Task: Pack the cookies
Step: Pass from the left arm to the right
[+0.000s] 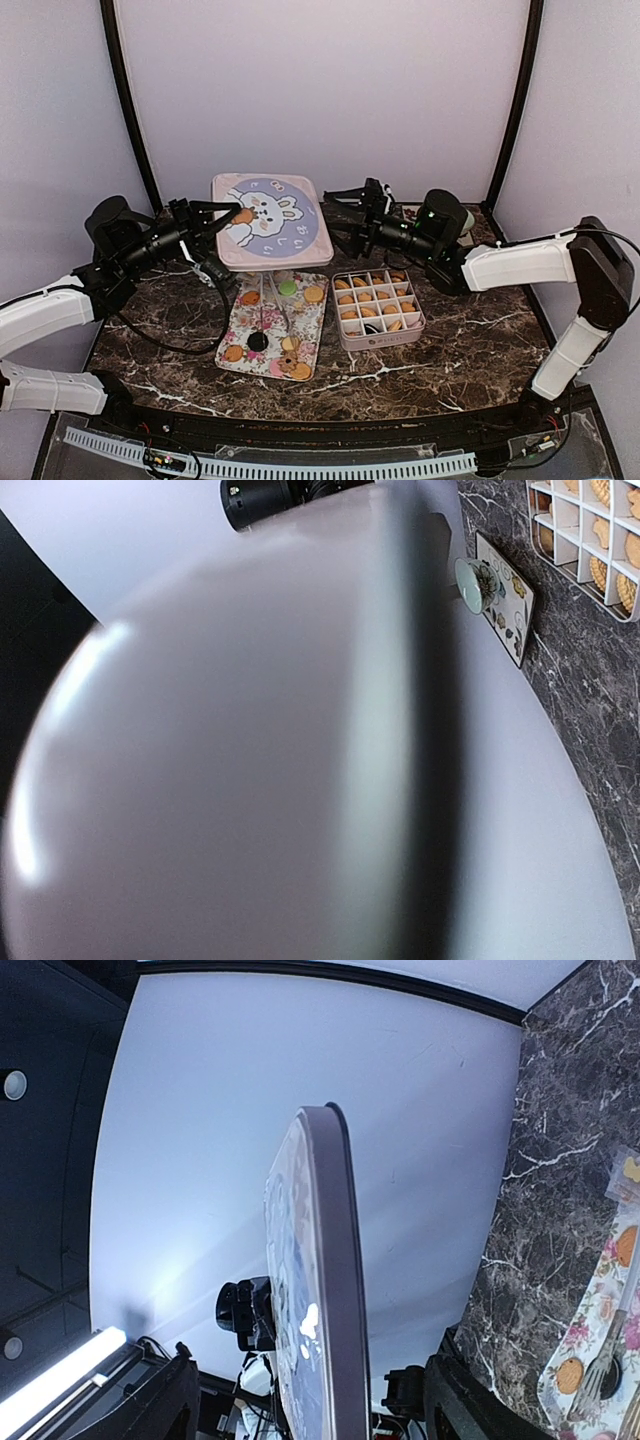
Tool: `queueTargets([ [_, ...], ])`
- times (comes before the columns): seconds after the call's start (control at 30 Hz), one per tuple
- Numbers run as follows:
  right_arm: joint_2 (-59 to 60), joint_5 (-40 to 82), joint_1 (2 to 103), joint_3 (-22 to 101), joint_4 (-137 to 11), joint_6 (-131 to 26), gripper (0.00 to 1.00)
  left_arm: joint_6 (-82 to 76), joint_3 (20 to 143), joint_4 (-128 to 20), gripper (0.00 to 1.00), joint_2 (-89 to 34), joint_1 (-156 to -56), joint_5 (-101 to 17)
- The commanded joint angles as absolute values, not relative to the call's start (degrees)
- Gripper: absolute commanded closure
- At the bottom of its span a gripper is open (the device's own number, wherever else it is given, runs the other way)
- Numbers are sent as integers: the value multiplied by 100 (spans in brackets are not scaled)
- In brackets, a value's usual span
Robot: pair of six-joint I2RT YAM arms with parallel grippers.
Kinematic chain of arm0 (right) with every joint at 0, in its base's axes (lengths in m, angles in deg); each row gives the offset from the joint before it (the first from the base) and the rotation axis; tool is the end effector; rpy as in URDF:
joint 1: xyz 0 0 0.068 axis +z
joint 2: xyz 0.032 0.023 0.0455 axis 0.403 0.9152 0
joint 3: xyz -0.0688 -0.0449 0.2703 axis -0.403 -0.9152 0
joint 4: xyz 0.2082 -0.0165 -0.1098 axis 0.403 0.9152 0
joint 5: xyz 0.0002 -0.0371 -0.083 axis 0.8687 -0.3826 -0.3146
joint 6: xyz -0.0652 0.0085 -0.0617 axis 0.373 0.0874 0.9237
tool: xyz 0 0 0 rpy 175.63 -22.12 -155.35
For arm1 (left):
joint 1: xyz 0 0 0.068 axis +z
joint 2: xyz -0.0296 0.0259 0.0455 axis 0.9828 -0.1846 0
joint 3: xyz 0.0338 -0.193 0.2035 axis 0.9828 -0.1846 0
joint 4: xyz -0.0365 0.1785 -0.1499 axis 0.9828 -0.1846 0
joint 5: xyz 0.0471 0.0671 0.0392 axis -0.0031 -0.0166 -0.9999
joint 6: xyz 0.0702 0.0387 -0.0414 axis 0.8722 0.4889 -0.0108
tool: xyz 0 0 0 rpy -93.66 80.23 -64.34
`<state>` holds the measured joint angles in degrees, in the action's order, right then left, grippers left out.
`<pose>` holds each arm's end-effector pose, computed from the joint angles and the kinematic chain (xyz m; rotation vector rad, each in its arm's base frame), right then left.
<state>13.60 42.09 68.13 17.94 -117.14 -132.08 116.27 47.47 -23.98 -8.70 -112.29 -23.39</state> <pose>0.2486 0.2975 0.3251 0.1013 1.7910 2.1396 0.1788 -0.1591 0.3660 1.3970 0.0748 0.7789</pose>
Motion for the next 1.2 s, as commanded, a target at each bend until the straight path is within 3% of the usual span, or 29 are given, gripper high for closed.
queueTargets([
  [0.0,1494,4346,6984,1939,-12255,-13331,24,11502,4747,-2059,100,-863,-11276,-2448],
  [0.2,1734,4433,7105,2128,-12588,-13466,39,11459,4783,-1962,100,-1006,-11293,-2469],
  [0.4,1751,4434,7081,2044,-12778,-13562,74,11467,4828,-1724,100,-1408,-11328,-2473],
  [0.47,1612,4404,6993,1836,-12778,-13543,81,11529,4828,-1765,97,-1508,-11333,-2461],
  [0.53,1402,4354,6851,1554,-12787,-13509,87,11582,4820,-1814,74,-1599,-11342,-2461],
  [0.6,1171,4317,6684,1254,-12679,-13398,91,11647,4854,-2034,33,-1657,-11347,-2464],
  [0.67,905,4323,6517,992,-12525,-13296,93,11699,4908,-2308,4,-1724,-11355,-2504],
  [0.83,405,4437,6030,263,-12294,-13161,95,11667,5151,-3439,1,-1848,-11388,-2760],
  [0.97,-48,4542,5560,-451,-11948,-12947,95,11302,5674,-5289,1,-2007,-11405,-3216],
  [1.17,-686,4680,4975,-1400,-11309,-12458,95,9587,7238,-8053,1,-2859,-11409,-3494],
])
